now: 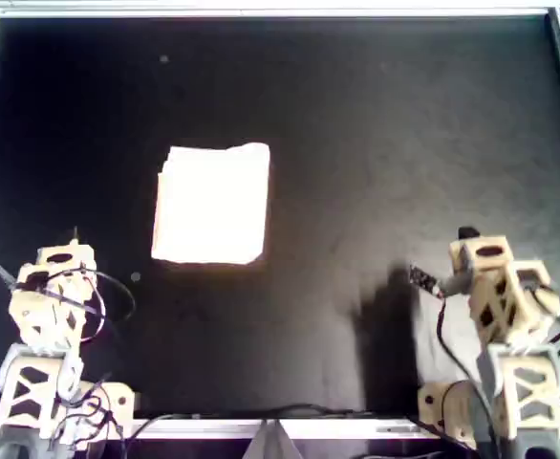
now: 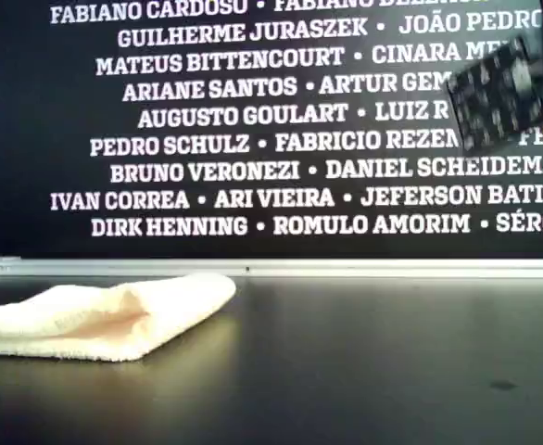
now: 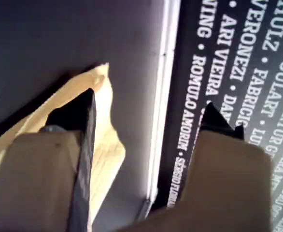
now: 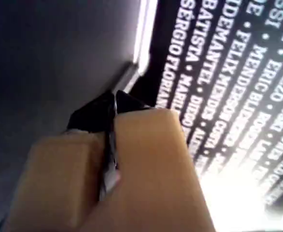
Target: Fold a cloth
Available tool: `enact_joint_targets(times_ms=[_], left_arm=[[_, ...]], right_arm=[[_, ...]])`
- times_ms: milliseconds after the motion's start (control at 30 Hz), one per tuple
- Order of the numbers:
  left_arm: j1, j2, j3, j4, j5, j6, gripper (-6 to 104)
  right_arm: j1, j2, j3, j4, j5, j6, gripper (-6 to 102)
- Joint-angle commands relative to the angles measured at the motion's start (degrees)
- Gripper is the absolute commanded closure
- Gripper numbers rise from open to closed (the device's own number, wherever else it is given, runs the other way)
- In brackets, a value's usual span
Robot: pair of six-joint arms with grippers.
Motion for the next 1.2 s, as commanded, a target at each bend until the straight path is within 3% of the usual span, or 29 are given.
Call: enact_joint_targets(times_ms=[0,133,233,433,567,700,967,1033,1167], left_arm=[[2.20,0.62,-0.88,-0.44,0.18,0.18,21],[4.48,0.70,-0.88,0.79,0.26,0.26,21],[4.66,0.79,-0.88,7.38,0.79,0.26,21],[5.80,0.88,-0.88,21.27,8.17,0.26,21],[7.21,0.79,-0.88,23.82,9.93,0.26,23],[7.73,0.79,-0.88,25.66,9.93,0.26,40],[7.73,0.88,-0.88,25.58,10.37,0.18,97],[7.73,0.88,-0.88,25.66,10.81,0.18,102],[7.73,0.79,-0.88,25.66,11.25,0.18,98]], right_arm=[[0.00,5.27,1.14,0.18,-0.35,-0.35,95],[-0.88,4.48,4.31,0.18,-0.35,-0.44,95],[-1.05,4.57,7.12,0.35,-0.35,-0.44,96],[-3.60,4.57,7.03,1.58,-0.35,0.35,96],[-3.87,4.57,7.03,3.08,-0.35,0.35,96],[-3.87,4.57,7.03,10.99,-0.35,0.35,96],[-3.96,4.57,7.03,20.04,-0.35,-0.35,96],[-3.96,4.57,7.03,20.04,-0.35,-0.35,96],[-3.96,4.57,7.03,22.68,-0.35,0.35,96]])
